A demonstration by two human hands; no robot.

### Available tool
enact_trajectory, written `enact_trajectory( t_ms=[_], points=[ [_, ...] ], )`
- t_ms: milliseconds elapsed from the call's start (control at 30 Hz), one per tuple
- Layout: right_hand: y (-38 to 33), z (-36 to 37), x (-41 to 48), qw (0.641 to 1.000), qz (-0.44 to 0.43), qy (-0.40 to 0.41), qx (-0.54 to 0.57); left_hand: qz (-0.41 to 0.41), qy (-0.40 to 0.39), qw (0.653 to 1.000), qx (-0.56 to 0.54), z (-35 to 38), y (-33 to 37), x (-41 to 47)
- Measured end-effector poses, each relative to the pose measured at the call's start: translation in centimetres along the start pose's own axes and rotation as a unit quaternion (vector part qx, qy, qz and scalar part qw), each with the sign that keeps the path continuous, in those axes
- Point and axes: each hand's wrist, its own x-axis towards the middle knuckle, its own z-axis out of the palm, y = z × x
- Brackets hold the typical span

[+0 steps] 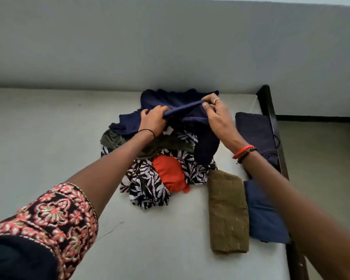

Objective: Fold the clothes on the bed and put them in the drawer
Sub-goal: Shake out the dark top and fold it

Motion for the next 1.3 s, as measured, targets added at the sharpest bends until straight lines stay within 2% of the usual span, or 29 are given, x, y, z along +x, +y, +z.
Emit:
enact_trajectory(
  t_ms=[100, 367, 500, 667, 767, 833, 900, 1000, 1133, 1233, 1300],
  points=[
    [-3.3, -3.5, 1.0, 0.999, 0.006, 0.037, 0.009, 0.001, 0.017, 0.991, -0.132, -5.4, 2.4, 0.6],
    [-16.1, -12.9, 1.1, 0.984, -0.071, 0.137, -0.083, 0.086, 0.027, 0.979, -0.185, -23.6, 10.5, -0.1],
    [-24.2, -17.1, -1.3, 0.990, -0.087, 0.097, -0.054, 0.113, 0.016, 0.961, -0.251, -32.0, 15.2, -2.6],
    [-31.9, -21.8, -6.5, 0.995, -0.084, -0.046, -0.007, 0.126, -0.045, 0.929, -0.344, -40.0, 20.0, -7.7],
    [-34.0, -23.6, -8.5, 0.990, -0.101, -0.074, -0.060, 0.145, -0.068, 0.928, -0.338, -43.0, 21.4, -9.6],
    [-35.4, -24.5, -9.9, 0.989, -0.124, -0.031, -0.077, 0.159, -0.086, 0.927, -0.330, -45.1, 22.5, -11.6],
    [-36.8, -25.4, -11.1, 0.990, -0.136, 0.002, -0.046, 0.181, -0.080, 0.927, -0.318, -47.0, 23.4, -13.2],
    [-39.0, -26.8, -12.8, 0.990, -0.139, 0.024, 0.011, 0.187, -0.038, 0.914, -0.358, -49.4, 23.8, -14.5],
    [-41.2, -28.6, -13.3, 0.986, -0.132, 0.087, 0.042, 0.175, 0.056, 0.886, -0.425, -52.9, 22.6, -14.0],
    [-43.0, -29.3, -13.2, 0.983, -0.106, 0.122, 0.084, 0.186, 0.097, 0.896, -0.391, -54.4, 22.2, -14.3],
    [-44.8, -29.4, -13.4, 0.979, -0.091, 0.173, 0.051, 0.202, 0.085, 0.907, -0.360, -54.3, 22.3, -14.7]
  ],
)
